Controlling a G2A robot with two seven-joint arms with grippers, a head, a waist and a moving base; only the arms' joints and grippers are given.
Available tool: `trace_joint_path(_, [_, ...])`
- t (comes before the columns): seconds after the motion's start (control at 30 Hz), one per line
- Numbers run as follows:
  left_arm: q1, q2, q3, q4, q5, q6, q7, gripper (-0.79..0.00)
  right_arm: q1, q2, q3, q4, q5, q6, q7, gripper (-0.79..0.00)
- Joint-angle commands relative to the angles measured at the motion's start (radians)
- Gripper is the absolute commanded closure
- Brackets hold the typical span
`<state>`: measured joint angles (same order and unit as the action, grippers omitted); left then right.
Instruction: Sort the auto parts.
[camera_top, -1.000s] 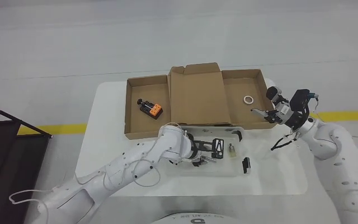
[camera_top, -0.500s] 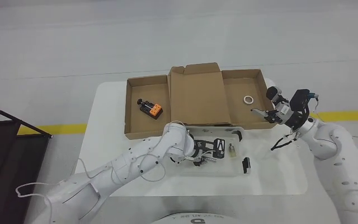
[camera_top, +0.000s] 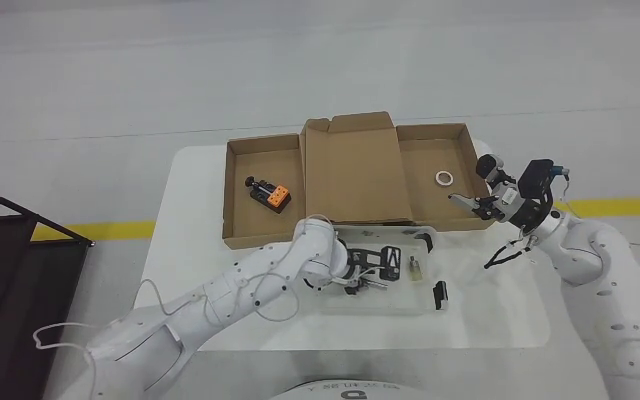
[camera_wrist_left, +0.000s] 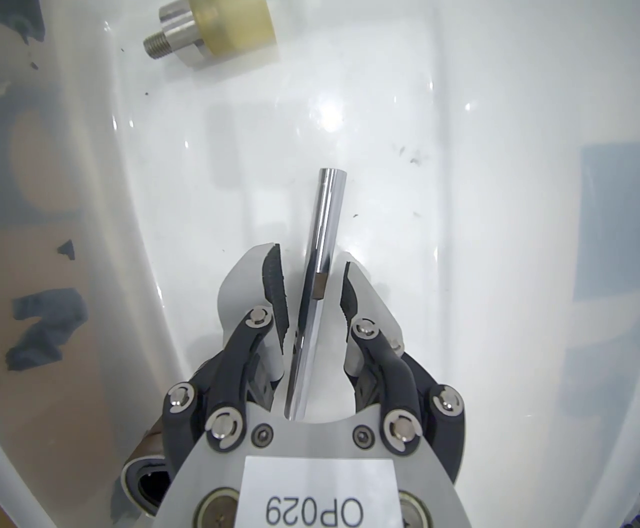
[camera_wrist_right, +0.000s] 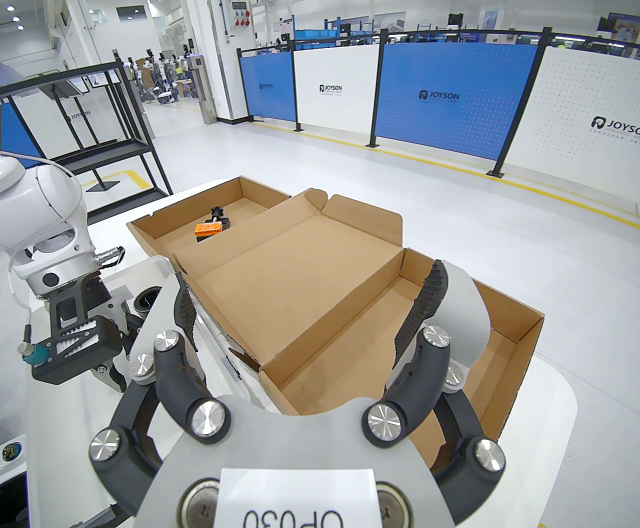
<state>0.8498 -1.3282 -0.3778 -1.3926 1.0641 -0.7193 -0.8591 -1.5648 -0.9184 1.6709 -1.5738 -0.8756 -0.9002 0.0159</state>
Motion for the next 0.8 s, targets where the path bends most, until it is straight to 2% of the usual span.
trace_joint_path(0.0, [-0.004, -0.004, 0.002, 0.012, -0.003, 0.001, -0.002, -0.256, 0.0, 0.0, 0.0, 0.0, 0.0, 0.0, 0.0, -0.785])
trace_joint_path(0.1, [-0.01, -0.01, 0.005, 0.029, -0.007, 0.0, 0.0, -0.228, 0.0, 0.0, 0.0, 0.0, 0.0, 0.0, 0.0, -0.785])
trace_joint_path(0.17, [-0.014, -0.015, 0.007, 0.037, -0.007, 0.0, 0.001, -0.172, 0.0, 0.0, 0.0, 0.0, 0.0, 0.0, 0.0, -0.785])
trace_joint_path(0.23, [-0.017, -0.018, 0.008, 0.042, -0.006, 0.001, 0.005, -0.034, 0.0, 0.0, 0.0, 0.0, 0.0, 0.0, 0.0, -0.785])
trace_joint_path(0.27, [-0.019, -0.02, 0.009, 0.043, -0.005, 0.0, 0.006, 0.0, 0.0, 0.0, 0.0, 0.0, 0.0, 0.0, 0.0, -0.785])
trace_joint_path(0.53, [-0.026, -0.028, 0.008, 0.038, 0.004, -0.005, 0.009, 0.0, 0.0, 0.0, 0.0, 0.0, 0.0, 0.0, 0.0, -0.785])
trace_joint_path(0.77, [-0.007, -0.017, -0.012, -0.021, -0.001, 0.006, -0.001, 0.0, 0.0, 0.0, 0.0, 0.0, 0.0, 0.0, 0.0, -0.785])
